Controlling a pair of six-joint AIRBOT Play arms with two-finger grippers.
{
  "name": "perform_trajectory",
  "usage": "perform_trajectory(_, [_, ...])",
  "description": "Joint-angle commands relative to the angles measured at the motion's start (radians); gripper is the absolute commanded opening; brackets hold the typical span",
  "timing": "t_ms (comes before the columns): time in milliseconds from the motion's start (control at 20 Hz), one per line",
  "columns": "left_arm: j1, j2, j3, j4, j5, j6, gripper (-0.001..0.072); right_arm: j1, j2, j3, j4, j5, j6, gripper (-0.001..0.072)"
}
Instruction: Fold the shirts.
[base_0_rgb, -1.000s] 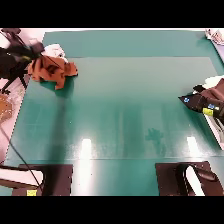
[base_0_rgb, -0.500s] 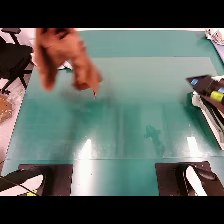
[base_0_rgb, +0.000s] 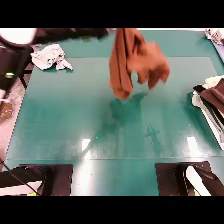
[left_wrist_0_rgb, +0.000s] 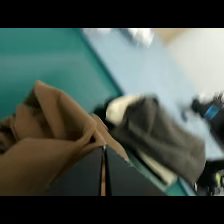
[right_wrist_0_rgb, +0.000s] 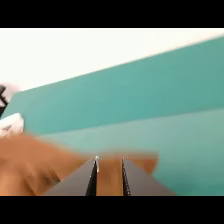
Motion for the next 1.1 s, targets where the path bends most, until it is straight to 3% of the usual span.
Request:
perform_trajectory(0, [-0.057, -0.066, 0.002, 0.019, -0.065, -0.053, 0.0021, 0.018, -0.014, 0.077, -0.055, 0.011, 0.006, 0.0179])
perform_trajectory(450, [-0.064, -0.104, 0.000, 0.110, -0.329, -0.078, 0.0021, 0.167, 0.102, -0.099, -0.330, 0.056, 0.075, 0.0179])
perform_trajectory(700, [-0.064, -0.104, 0.000, 0.358, -0.601, -0.080, 0.0021, 0.180, 0.200, -0.227, -0.418, 0.052, 0.119, 0.0179])
perform_trajectory(900, [-0.058, -0.106, 0.000, 0.438, -0.489, -0.130, 0.0022, 0.180, 0.223, -0.272, -0.408, 0.068, 0.152, 0.0179])
perform_trajectory(1050, [-0.023, -0.121, 0.000, 0.444, -0.376, -0.222, 0.0022, 0.180, 0.223, -0.272, -0.408, 0.076, 0.158, 0.0179])
